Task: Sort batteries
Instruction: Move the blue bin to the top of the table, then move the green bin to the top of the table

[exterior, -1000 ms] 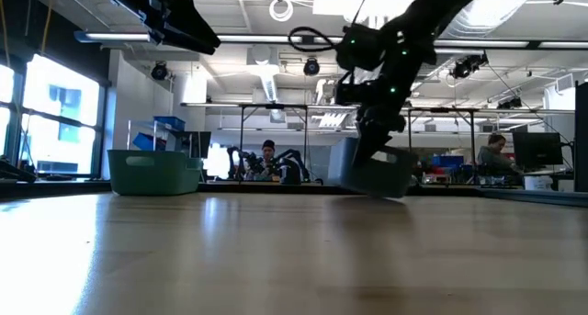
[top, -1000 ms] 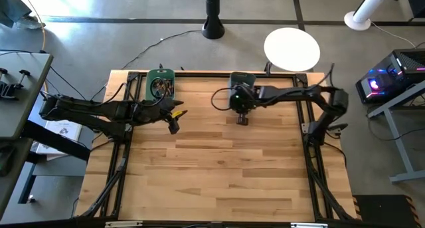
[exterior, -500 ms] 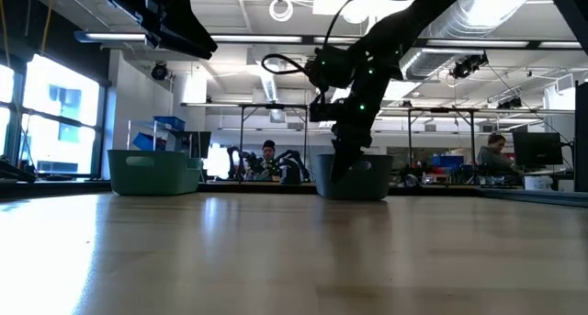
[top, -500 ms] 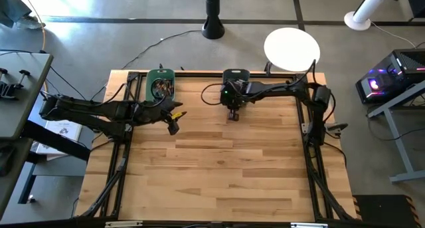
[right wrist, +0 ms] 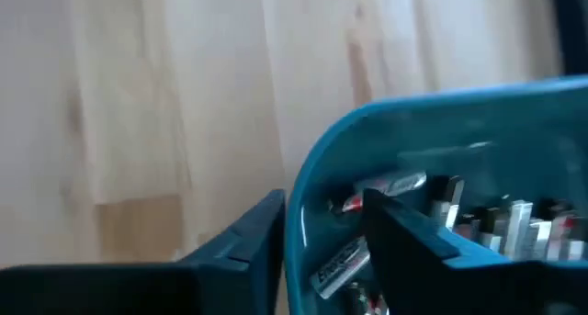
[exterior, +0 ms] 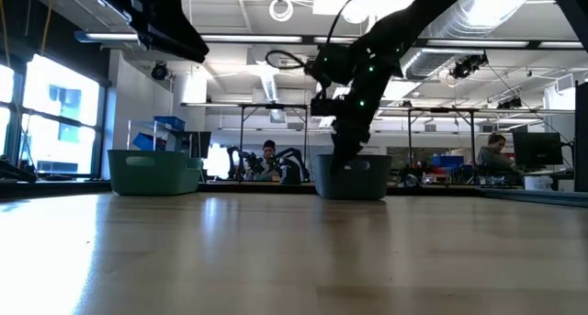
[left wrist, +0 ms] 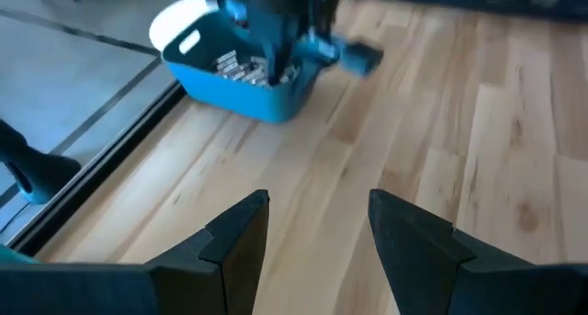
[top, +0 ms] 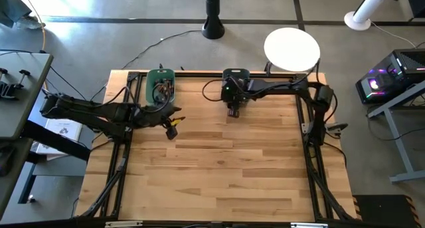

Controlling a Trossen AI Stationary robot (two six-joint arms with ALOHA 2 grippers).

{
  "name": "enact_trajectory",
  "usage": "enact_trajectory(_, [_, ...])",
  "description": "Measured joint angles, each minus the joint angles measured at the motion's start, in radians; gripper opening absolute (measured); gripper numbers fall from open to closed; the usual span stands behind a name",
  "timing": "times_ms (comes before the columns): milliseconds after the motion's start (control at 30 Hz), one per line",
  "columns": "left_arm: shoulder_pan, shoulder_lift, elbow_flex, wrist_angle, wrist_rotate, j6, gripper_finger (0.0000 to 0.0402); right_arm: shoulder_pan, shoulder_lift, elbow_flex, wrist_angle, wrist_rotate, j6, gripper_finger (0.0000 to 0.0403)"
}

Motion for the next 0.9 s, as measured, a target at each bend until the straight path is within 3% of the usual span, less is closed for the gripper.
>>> enact_trajectory(233, [0.000, 0.000, 0.000, -0.173, -0.129, -0.085, 0.0181, 0.001, -0.089, 0.000, 0.047, -0.009, 0.008, 0.0164])
enact_trajectory(500, [0.124, 0.006, 0.000, -0.347, -0.116, -0.232, 0.0181, 0.050, -0.227, 0.000, 0.028, -0.009, 0.026, 0.0165])
enact_trajectory(667, [0.304, 0.005, 0.000, -0.341, 0.009, -0.230, 0.0181, 0.183, -0.322, 0.000, -0.052, -0.060, 0.048, 0.0165])
enact_trajectory(900, [0.553, 0.073, 0.001, -0.278, 0.182, -0.020, 0.0184, 0.453, -0.373, -0.011, -0.126, -0.038, 0.155, 0.0165])
